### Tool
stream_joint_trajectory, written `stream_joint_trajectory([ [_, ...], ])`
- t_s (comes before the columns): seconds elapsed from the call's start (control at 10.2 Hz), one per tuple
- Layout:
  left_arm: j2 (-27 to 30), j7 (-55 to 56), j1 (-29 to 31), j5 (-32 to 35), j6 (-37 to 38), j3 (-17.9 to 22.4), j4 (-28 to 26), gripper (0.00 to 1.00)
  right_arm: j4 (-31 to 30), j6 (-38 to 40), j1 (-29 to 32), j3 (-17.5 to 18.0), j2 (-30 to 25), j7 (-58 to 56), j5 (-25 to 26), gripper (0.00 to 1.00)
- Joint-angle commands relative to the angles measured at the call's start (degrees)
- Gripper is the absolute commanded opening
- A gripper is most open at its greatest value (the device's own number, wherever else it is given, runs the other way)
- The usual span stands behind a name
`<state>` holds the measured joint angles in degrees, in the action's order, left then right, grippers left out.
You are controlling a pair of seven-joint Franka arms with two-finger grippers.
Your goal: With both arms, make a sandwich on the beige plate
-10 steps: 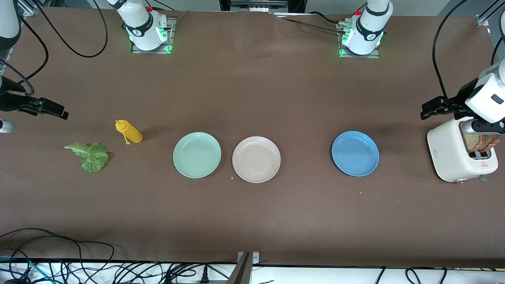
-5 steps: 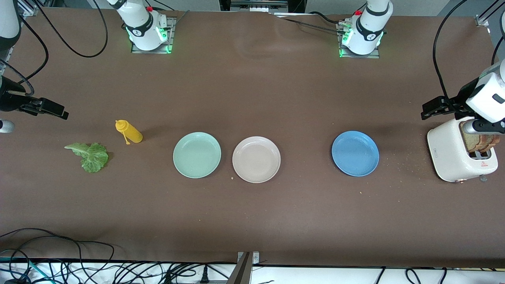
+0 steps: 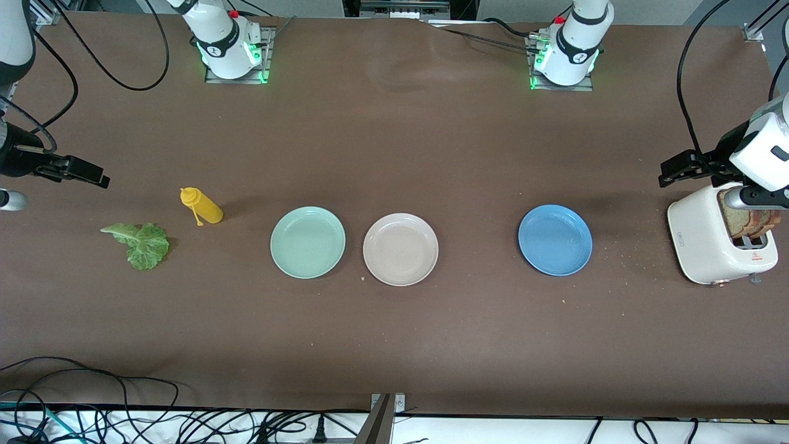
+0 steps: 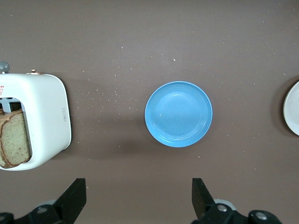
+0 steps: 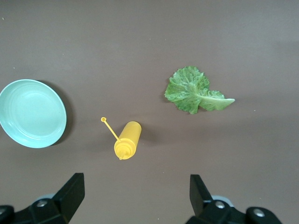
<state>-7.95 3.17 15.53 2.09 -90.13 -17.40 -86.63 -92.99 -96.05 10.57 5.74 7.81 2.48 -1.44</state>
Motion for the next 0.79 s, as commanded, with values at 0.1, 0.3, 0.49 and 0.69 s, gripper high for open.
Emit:
stream_joint_trajectory([
  [0.1,0.3,0.6,0.4,-0.8,0.7,-0.6,0.7,1.00,0.6,0.2,0.9,0.3,2.2,0.0,-0.1,1.00],
  [0.3,0.2,0.6,0.5,-0.4,0.7,-0.2,0.6,1.00,0.6,0.2,0.6,0.3,2.6,0.3,0.5,1.00],
  [0.49,0.1,1.3,0.5,-0.4,0.7,-0.1,0.6,1.00,0.6,0.6,0.8,0.3,2.6,0.3,1.2,1.00],
  [0.69,0.0,3.3,0.4,-0.2,0.7,-0.1,0.7,1.00,0.6,0.6,0.8,0.3,1.7,0.3,1.7,1.00],
])
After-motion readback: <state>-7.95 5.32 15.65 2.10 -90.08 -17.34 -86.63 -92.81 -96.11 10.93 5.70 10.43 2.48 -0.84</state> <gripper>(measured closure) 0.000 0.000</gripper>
